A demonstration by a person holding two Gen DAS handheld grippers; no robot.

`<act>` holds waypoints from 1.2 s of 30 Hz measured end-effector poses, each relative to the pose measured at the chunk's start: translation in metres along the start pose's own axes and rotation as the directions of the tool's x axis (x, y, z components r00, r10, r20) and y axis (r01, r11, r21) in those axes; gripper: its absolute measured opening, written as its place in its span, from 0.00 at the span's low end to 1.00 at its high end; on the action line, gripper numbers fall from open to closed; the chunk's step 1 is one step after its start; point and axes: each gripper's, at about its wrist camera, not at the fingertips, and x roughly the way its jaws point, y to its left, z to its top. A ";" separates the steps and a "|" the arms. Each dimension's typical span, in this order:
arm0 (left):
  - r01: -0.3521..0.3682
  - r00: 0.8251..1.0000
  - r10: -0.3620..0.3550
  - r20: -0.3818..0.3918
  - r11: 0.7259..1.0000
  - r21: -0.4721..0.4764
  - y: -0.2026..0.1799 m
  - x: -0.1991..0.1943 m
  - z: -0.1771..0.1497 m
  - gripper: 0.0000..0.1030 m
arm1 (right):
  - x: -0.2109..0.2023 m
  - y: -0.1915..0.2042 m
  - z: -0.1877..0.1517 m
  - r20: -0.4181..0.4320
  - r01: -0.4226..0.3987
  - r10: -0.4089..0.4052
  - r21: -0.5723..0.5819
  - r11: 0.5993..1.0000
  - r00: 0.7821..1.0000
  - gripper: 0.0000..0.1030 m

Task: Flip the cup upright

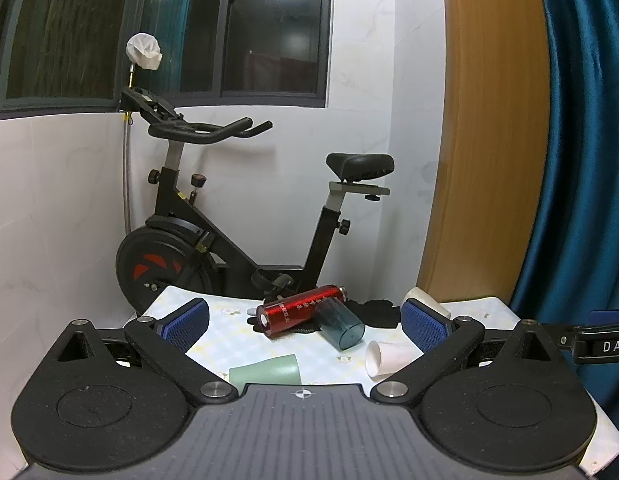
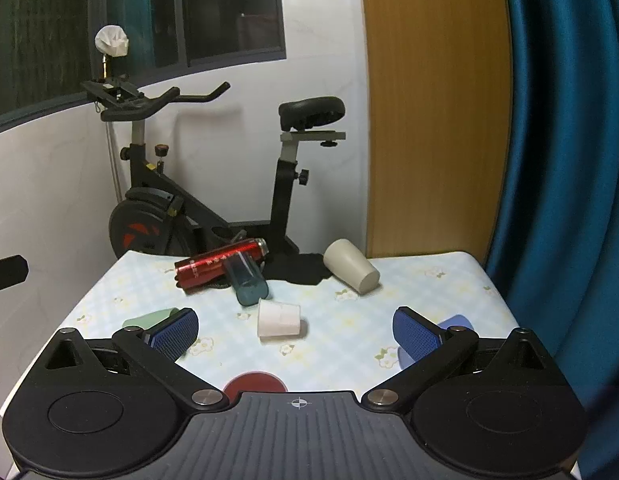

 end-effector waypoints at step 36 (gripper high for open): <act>0.029 0.999 -0.030 0.035 1.000 0.008 0.002 -0.006 0.004 1.00 | -0.010 -0.004 0.006 0.052 0.000 -0.001 0.020 1.000 0.999 1.00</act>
